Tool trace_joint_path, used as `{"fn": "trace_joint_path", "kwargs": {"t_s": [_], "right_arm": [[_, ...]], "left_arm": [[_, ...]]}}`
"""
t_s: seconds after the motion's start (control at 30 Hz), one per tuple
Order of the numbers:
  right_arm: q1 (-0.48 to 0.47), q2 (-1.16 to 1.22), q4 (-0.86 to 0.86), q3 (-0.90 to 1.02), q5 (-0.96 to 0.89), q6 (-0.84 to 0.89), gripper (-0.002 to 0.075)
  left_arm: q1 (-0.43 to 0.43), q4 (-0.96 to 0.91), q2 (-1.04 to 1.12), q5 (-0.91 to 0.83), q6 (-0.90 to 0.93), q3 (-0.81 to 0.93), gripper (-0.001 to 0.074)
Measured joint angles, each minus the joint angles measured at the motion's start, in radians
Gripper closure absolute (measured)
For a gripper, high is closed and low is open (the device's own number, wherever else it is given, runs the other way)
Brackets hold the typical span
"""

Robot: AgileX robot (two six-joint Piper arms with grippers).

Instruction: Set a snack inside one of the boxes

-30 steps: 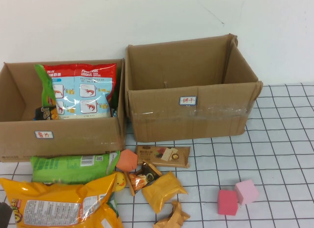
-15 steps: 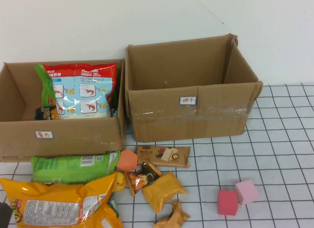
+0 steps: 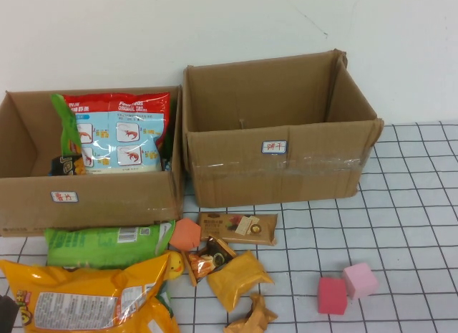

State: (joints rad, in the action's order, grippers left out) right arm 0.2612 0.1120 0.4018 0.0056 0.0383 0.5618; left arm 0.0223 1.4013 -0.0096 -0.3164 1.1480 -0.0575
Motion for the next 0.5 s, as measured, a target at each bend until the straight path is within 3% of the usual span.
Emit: {"fn": "trace_joint_path", "kwargs": {"t_s": [0.1,0.2,0.3,0.5], "right_arm": [[-0.106,-0.083,-0.314,0.021,-0.068,-0.400,0.0727],[-0.204,-0.119,-0.543,0.022,-0.151,-0.642,0.0727],[-0.271,-0.120,-0.587,0.022,-0.203,-0.705,0.0727],[-0.284,-0.120,-0.512,0.022,-0.269,-0.624,0.0727]], "left_arm": [[0.000,0.000,0.000,0.000,0.000,0.000,0.0738],[0.000,0.000,0.000,0.000,0.000,0.000,0.0738],[0.000,0.000,0.000,-0.002,0.000,0.000,0.0738],[0.000,0.000,0.000,-0.002,0.000,0.000,0.0738]]}}
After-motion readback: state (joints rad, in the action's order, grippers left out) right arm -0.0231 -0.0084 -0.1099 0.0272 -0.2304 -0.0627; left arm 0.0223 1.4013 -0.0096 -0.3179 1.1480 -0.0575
